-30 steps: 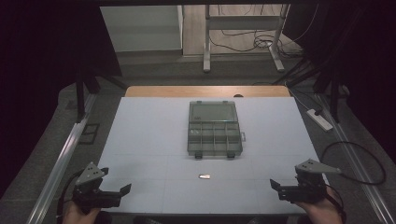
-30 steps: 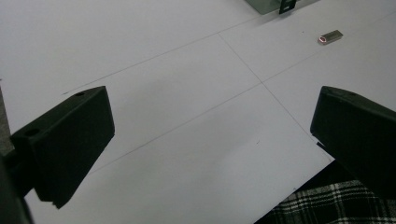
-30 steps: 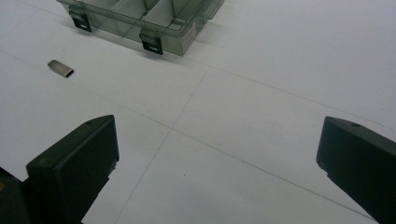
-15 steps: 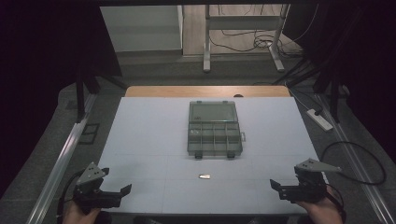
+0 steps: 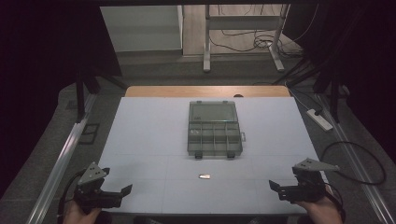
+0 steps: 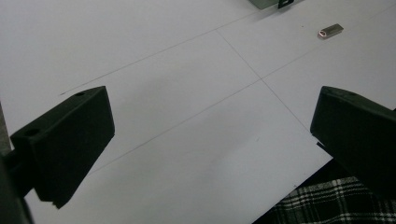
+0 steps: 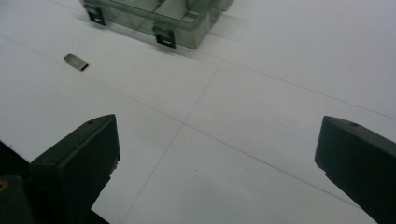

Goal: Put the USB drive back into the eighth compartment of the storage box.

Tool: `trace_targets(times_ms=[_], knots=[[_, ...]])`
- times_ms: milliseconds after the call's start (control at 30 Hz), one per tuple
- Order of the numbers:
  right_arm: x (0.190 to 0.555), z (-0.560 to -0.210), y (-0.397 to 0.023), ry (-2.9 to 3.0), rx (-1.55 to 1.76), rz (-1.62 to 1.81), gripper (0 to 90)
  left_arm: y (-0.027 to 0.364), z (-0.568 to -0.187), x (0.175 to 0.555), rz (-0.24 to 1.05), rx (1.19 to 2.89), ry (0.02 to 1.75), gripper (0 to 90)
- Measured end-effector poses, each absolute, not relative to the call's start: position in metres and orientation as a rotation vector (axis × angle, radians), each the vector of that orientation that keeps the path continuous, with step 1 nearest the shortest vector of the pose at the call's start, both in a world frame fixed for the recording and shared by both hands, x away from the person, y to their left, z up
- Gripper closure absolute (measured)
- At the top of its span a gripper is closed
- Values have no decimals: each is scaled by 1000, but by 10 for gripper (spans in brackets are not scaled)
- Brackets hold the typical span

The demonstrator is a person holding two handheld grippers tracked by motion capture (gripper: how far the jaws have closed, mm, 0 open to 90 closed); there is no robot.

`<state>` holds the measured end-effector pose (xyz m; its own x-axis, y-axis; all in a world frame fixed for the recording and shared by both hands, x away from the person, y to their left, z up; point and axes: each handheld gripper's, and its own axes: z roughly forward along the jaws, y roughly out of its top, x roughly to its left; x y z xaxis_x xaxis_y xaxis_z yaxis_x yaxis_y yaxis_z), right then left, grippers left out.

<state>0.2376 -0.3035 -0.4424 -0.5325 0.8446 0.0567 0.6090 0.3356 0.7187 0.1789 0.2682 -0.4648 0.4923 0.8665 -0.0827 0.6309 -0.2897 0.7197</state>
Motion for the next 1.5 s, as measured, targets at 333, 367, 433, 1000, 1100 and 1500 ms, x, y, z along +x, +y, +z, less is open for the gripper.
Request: trace_targets(times_ms=[333, 367, 433, 1000, 1100, 1500], knots=[[244, -443, -298, 2331, 1235, 1089, 0, 268, -465, 179, 425, 2029, 1230, 0], [244, -443, -298, 2331, 1235, 1089, 0, 268, -465, 179, 425, 2029, 1230, 0], [245, -444, -297, 2347, 1240, 1100, 0, 268, -465, 179, 425, 2032, 1230, 0], [255, -445, -277, 2433, 1126, 1120, 0, 268, -465, 180, 425, 2030, 1243, 0], [257, -446, -272, 2452, 1111, 1116, 0, 268, -465, 180, 425, 2030, 1244, 0], [263, -448, -262, 2513, 1121, 1139, 0, 267, -465, 180, 423, 2035, 1246, 0]])
